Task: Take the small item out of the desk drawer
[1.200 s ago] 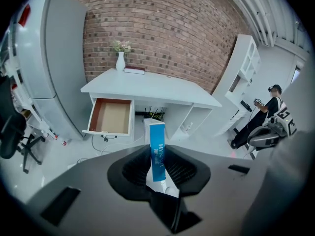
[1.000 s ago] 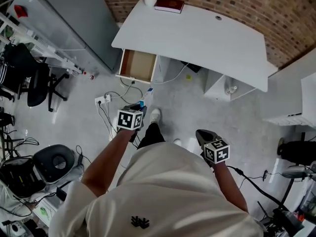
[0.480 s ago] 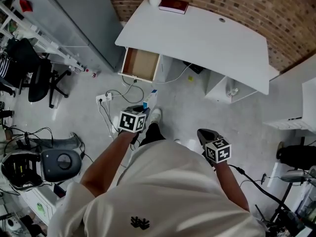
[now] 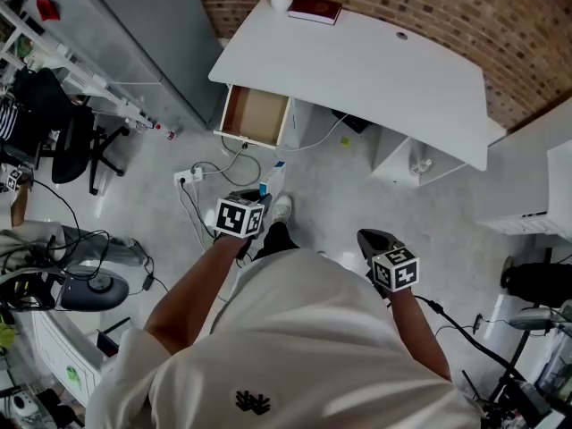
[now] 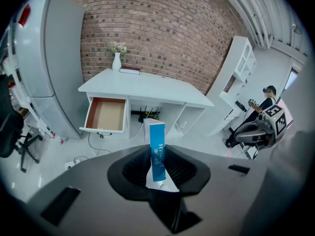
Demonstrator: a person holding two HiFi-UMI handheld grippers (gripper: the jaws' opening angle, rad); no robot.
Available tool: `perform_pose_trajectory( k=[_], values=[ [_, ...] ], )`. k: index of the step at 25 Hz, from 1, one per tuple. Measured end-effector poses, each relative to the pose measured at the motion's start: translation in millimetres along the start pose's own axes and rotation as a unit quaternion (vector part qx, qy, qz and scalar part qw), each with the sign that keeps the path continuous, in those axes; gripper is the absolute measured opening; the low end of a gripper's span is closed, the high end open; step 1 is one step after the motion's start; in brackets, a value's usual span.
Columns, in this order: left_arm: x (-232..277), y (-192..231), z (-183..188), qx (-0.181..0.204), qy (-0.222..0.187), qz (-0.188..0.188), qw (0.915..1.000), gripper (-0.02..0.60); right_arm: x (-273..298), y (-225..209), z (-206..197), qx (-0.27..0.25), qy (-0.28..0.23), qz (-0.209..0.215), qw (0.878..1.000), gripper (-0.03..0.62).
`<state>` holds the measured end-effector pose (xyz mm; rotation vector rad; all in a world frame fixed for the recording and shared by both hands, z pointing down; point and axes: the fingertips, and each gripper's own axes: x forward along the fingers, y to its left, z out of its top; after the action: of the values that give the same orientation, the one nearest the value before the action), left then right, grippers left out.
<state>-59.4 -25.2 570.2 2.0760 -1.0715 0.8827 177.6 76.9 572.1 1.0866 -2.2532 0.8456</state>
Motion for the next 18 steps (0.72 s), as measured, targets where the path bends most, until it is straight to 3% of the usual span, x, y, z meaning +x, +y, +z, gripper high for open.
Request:
perform_pose_trajectory(
  k=[18],
  values=[
    [8.5, -7.5, -11.5, -0.012, 0.002, 0.002, 0.9999, 0.095, 3.1, 0.9, -9.5, -0.012, 0.008, 0.015, 1.000, 0.030]
  ],
)
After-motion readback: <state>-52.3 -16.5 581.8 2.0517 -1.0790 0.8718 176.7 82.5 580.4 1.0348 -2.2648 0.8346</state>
